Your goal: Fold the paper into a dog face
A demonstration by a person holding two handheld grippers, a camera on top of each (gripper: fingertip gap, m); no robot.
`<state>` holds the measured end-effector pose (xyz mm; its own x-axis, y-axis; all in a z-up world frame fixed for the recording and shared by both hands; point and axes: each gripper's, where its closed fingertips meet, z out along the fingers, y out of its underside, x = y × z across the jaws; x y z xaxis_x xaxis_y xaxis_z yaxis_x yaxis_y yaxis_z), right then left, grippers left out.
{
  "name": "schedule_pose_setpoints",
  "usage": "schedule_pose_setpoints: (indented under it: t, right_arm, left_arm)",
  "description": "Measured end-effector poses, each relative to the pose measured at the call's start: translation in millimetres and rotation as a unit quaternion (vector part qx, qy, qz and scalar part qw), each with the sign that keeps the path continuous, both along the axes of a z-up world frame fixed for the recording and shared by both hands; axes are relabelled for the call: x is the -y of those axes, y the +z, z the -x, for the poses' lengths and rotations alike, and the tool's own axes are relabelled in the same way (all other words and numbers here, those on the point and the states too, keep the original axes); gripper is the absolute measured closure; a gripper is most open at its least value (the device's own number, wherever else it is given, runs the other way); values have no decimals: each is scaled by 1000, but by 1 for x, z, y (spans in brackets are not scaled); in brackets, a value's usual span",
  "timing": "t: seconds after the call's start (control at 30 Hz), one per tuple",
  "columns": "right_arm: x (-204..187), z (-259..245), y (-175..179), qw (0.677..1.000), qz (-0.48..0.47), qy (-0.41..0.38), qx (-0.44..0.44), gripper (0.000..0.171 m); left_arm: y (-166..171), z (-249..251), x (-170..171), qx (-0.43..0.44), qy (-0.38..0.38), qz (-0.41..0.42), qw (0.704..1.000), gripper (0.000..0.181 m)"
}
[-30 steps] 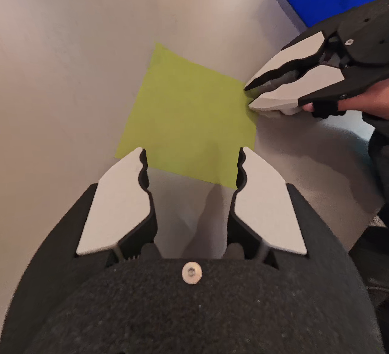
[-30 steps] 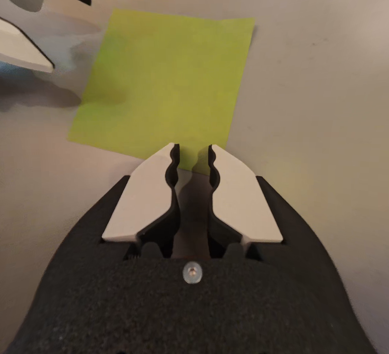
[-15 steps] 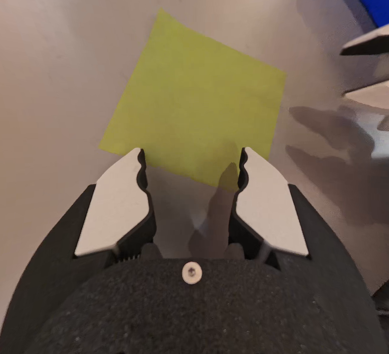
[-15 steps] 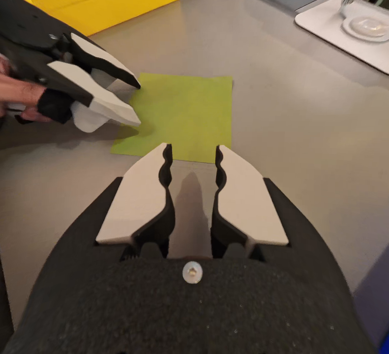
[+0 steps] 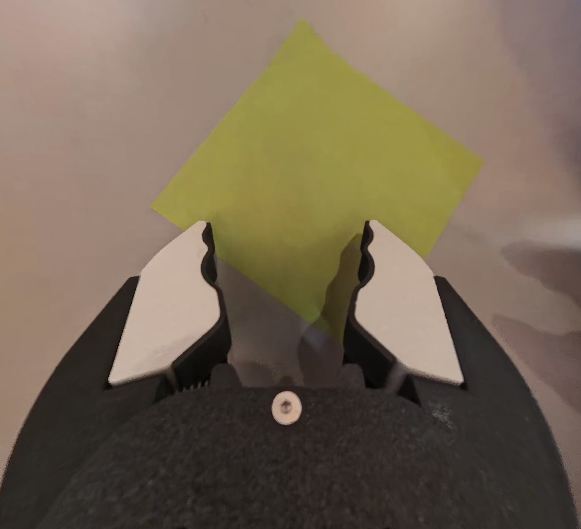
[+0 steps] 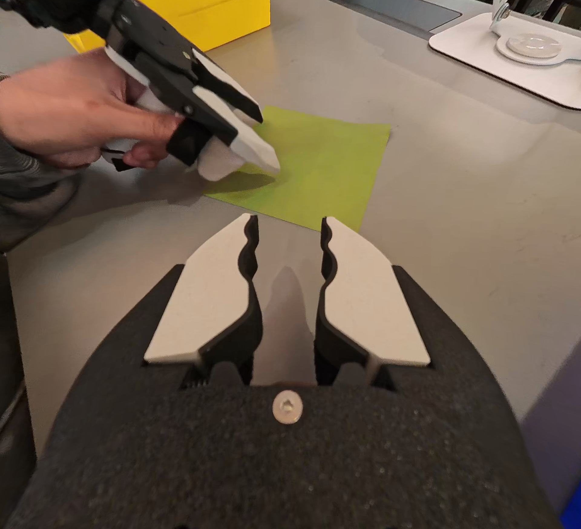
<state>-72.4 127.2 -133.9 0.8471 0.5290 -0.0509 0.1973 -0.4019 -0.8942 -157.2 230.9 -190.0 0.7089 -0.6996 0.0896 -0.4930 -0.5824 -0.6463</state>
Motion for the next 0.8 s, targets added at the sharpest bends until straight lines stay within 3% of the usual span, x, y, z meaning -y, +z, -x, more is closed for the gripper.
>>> schedule_pose_setpoints:
  t: [0.07,0.17,0.4,0.57,0.67,0.8]
  right_arm:
    - [3,0,-2,1000,1,3,-2,134]
    - [5,-1,-4,1000,4,7,-7,133]
    - [3,-11,2,1000,-4,7,-21,132]
    - [-2,-22,6,999,-7,-7,-32,132]
    - [-22,-26,8,1000,-1,-11,-20,132]
    - [-77,-34,-5,999,32,-15,42,133]
  left_arm:
    - [15,-3,0,48,13,-4,999,91]
    - [23,-10,6,46,24,-22,998,71]
    - [8,-38,6,-12,22,-37,999,64]
    - [1,-36,-3,-28,38,-35,998,71]
    - [-8,-34,0,-30,36,-21,999,78]
    - [-8,-34,0,-30,34,-34,998,81]
